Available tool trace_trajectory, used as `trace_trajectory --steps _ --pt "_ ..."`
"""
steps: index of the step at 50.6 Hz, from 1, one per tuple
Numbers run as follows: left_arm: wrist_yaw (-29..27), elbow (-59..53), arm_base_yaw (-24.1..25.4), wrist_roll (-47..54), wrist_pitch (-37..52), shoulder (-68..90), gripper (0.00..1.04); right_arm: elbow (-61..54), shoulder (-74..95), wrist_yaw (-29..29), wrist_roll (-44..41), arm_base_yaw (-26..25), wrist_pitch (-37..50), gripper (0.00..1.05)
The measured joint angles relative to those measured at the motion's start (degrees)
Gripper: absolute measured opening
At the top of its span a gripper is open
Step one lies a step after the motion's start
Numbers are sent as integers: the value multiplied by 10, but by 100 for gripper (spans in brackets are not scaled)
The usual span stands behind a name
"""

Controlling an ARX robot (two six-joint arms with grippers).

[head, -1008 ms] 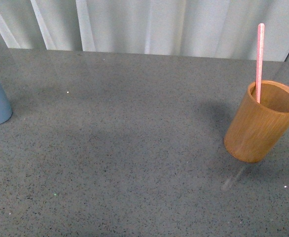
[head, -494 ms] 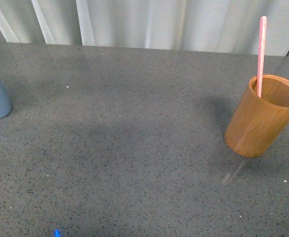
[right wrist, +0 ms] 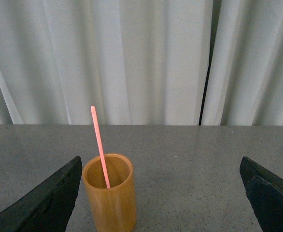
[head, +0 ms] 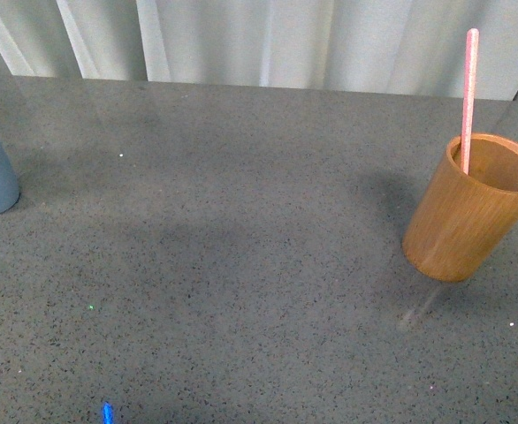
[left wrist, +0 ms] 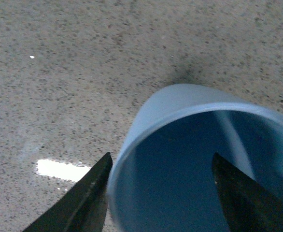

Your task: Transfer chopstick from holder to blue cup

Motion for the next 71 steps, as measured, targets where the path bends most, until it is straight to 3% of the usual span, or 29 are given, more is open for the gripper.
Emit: trace_trajectory --steps 5,16,27,38,42,55,64,71 --pt "5 0 -11 2 -9 0 46 0 0 0 0 0 0 95" --pt "13 0 -31 5 -32 -9 3 0 0 0 0 0 0 95" --pt "12 2 -40 36 -56 -63 3 0 0 0 0 0 0 95" --pt "36 29 -88 63 -109 -148 3 0 0 0 0 0 0 95" --pt "44 34 -123 69 -126 -173 3 0 0 0 0 0 0 95" --pt "48 15 -322 89 -143 -168 3 0 0 0 0 0 0 95" --pt "33 14 -388 78 -132 -123 3 0 0 0 0 0 0 95" --pt "29 14 -410 64 -120 -92 3 0 0 0 0 0 0 95"
